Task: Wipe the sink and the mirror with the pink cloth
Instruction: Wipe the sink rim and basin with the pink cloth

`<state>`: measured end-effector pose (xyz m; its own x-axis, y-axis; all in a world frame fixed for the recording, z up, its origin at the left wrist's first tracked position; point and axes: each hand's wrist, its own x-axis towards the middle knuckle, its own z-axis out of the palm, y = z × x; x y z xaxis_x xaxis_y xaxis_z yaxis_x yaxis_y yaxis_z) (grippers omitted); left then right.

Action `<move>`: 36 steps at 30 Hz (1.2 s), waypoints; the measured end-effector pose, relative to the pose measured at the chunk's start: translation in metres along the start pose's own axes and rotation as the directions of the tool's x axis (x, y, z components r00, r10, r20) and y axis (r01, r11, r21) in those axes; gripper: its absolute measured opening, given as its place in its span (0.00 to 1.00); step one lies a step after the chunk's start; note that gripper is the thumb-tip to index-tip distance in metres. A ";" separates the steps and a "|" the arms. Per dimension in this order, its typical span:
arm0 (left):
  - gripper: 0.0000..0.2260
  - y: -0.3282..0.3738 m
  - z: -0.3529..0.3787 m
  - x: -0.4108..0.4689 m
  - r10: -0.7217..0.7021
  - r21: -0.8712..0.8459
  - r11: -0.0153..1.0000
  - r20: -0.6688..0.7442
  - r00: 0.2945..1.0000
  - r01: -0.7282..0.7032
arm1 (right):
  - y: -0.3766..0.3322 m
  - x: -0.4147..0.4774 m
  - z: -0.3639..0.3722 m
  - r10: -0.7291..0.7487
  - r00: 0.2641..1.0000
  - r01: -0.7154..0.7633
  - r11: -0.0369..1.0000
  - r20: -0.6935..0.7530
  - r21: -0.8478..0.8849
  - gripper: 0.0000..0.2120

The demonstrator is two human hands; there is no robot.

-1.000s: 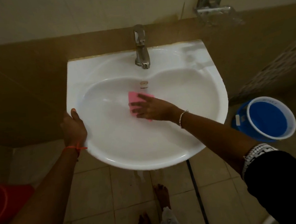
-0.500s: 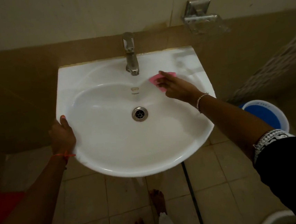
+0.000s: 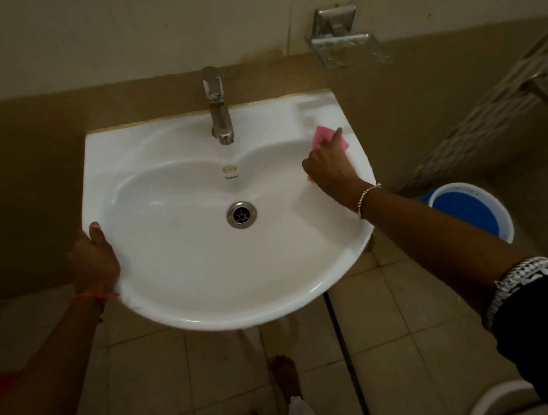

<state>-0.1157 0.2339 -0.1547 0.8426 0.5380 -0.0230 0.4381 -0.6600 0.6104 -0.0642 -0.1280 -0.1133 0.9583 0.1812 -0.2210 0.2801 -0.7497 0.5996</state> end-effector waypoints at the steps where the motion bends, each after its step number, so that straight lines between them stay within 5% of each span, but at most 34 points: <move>1: 0.22 0.001 0.000 0.000 -0.001 0.003 1.000 0.002 1.000 0.001 | -0.002 -0.001 -0.007 0.047 0.999 -0.047 0.998 0.015 0.050 0.08; 5: 0.22 0.006 -0.001 -0.002 -0.025 0.006 1.000 0.000 1.000 0.025 | -0.014 0.008 -0.036 0.233 0.972 -0.232 0.928 0.032 0.291 0.10; 8: 0.22 0.008 -0.002 -0.003 -0.026 0.018 0.999 -0.007 1.000 0.026 | -0.022 0.014 -0.060 0.207 0.970 -0.131 0.887 -0.126 0.443 0.12; 13: 0.22 0.007 -0.002 -0.002 -0.029 0.031 0.999 -0.002 1.000 0.029 | -0.042 0.031 -0.052 -0.172 0.923 0.255 0.944 -0.343 0.212 0.19; 15: 0.22 0.006 -0.001 -0.002 -0.022 0.041 0.999 -0.004 1.000 0.022 | -0.038 0.041 -0.034 -0.247 0.887 0.294 0.954 -0.390 0.066 0.24; 19: 0.22 0.007 -0.001 -0.002 -0.029 0.052 0.998 -0.008 1.000 0.029 | -0.014 0.039 -0.004 -0.262 0.909 0.276 0.961 -0.324 -0.003 0.28; 22: 0.22 0.006 0.000 -0.002 -0.020 0.049 0.999 -0.016 1.000 0.021 | 0.011 0.026 0.008 -0.223 0.940 0.252 0.964 -0.260 0.083 0.22; 29: 0.22 0.002 0.003 -0.001 -0.034 0.035 0.999 -0.054 0.998 0.036 | 0.016 -0.016 0.016 -0.008 0.999 0.008 1.000 -0.040 -0.002 0.14; 36: 0.22 -0.009 0.007 0.007 -0.007 -0.004 1.000 -0.054 0.999 0.007 | -0.017 -0.037 -0.015 -0.027 0.979 0.053 0.991 0.203 -0.122 0.12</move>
<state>-0.1118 0.2394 -0.1658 0.8213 0.5702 0.0154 0.4428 -0.6543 0.6130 -0.1033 -0.1127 -0.1036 0.9188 0.0683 -0.3887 0.3350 -0.6559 0.6764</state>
